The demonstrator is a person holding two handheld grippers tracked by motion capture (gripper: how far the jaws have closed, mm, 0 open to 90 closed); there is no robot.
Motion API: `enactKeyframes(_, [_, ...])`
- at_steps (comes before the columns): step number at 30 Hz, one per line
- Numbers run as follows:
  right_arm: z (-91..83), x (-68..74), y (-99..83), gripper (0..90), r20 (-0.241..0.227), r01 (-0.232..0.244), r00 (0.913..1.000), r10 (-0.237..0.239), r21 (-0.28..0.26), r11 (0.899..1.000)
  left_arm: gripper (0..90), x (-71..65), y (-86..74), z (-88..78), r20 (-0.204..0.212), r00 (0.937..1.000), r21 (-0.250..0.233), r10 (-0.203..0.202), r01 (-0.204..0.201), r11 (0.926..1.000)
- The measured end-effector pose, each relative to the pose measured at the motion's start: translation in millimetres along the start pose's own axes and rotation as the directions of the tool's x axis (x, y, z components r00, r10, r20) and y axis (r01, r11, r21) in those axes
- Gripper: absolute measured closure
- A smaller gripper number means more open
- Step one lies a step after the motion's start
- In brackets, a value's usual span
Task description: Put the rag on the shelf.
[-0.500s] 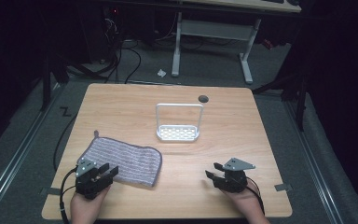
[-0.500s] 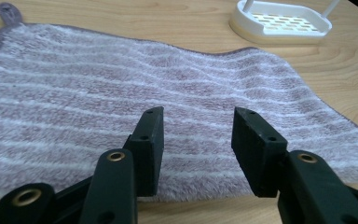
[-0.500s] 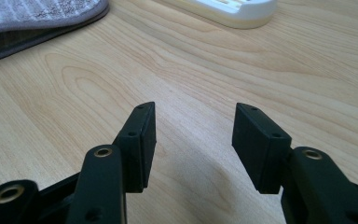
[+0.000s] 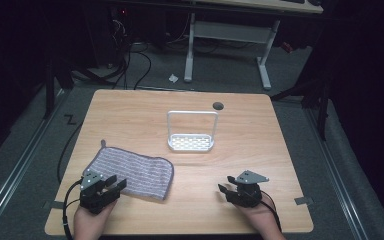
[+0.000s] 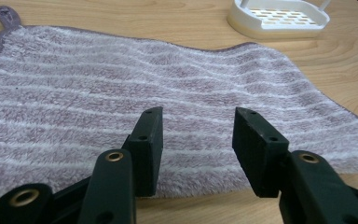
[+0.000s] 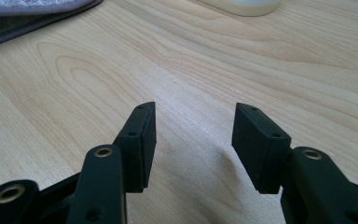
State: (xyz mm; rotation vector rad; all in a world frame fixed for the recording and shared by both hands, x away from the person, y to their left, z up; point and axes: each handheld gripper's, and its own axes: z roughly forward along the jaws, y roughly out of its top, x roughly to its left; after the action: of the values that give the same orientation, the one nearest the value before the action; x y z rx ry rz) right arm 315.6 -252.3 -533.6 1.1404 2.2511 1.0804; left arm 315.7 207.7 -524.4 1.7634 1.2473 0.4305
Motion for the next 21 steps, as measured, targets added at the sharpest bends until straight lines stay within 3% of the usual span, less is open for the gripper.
enactKeyframes(6, [0.7, -0.1, 0.0, 50.2, -0.001, 0.002, 1.0000, -0.002, 0.000, 1.000, 53.9, -2.5, -0.5, 1.0, 0.002, 0.9999, 0.008, 0.012, -0.012, 0.9999])
enactKeyframes(9, [0.3, -0.4, -0.1, 50.5, -0.001, 0.002, 1.0000, -0.002, -0.002, 1.000, 62.3, -6.3, -0.1, 1.6, 0.015, 0.9995, 0.017, 0.029, -0.029, 0.9994])
enactKeyframes(11, [-0.1, -0.5, -0.1, 50.8, -0.002, -0.001, 1.0000, 0.001, -0.003, 1.000, 76.3, -9.6, 0.2, 2.4, 0.037, 0.9988, 0.027, 0.033, -0.034, 0.9991])
enactKeyframes(12, [-0.4, -0.7, -0.1, 51.0, -0.001, -0.001, 1.0000, 0.001, -0.006, 1.000, 76.3, -12.2, 0.6, 3.3, 0.046, 0.9986, 0.031, 0.027, -0.028, 0.9991])
enactKeyframes(13, [-0.7, -1.3, -0.1, 51.3, 0.000, -0.001, 1.0000, 0.001, -0.007, 1.000, 86.9, -21.6, 1.8, 7.4, 0.076, 0.9966, 0.043, 0.034, -0.037, 0.9984])
enactKeyframes(14, [-0.7, -1.3, -0.1, 51.3, 0.000, -0.001, 1.0000, 0.001, -0.007, 1.000, 89.1, -21.6, 1.8, 7.4, 0.076, 0.9966, 0.043, 0.034, -0.037, 0.9984])
enactKeyframes(15, [-0.1, -1.5, 0.0, 51.8, -0.001, -0.001, 1.0000, 0.001, -0.007, 1.000, 90.0, -36.8, 4.0, 12.7, 0.103, 0.9931, 0.028, 0.056, -0.059, 0.9978])
enactKeyframes(16, [-0.1, -1.5, 0.0, 51.8, -0.001, -0.001, 1.0000, 0.001, -0.007, 1.000, 90.0, -36.8, 4.0, 12.7, 0.103, 0.9931, 0.028, 0.056, -0.059, 0.9978])
enactKeyframes(17, [0.3, -1.4, 0.2, 51.9, -0.003, -0.002, 1.0000, 0.002, -0.005, 1.000, 90.0, -45.1, 6.5, 16.3, 0.116, 0.9906, 0.031, 0.073, -0.077, 0.9965])
enactKeyframes(20, [2.4, -0.7, 0.9, 52.8, -0.001, 0.001, 1.0000, -0.001, 0.001, 1.000, 90.0, -68.7, 11.2, 31.8, 0.104, 0.9873, 0.061, 0.121, -0.127, 0.9900])
enactKeyframes(21, [2.9, -0.1, 1.0, 53.2, 0.000, 0.002, 1.0000, -0.002, 0.000, 1.000, 90.0, -74.2, 11.2, 38.9, 0.099, 0.9878, 0.085, 0.120, -0.129, 0.9881])
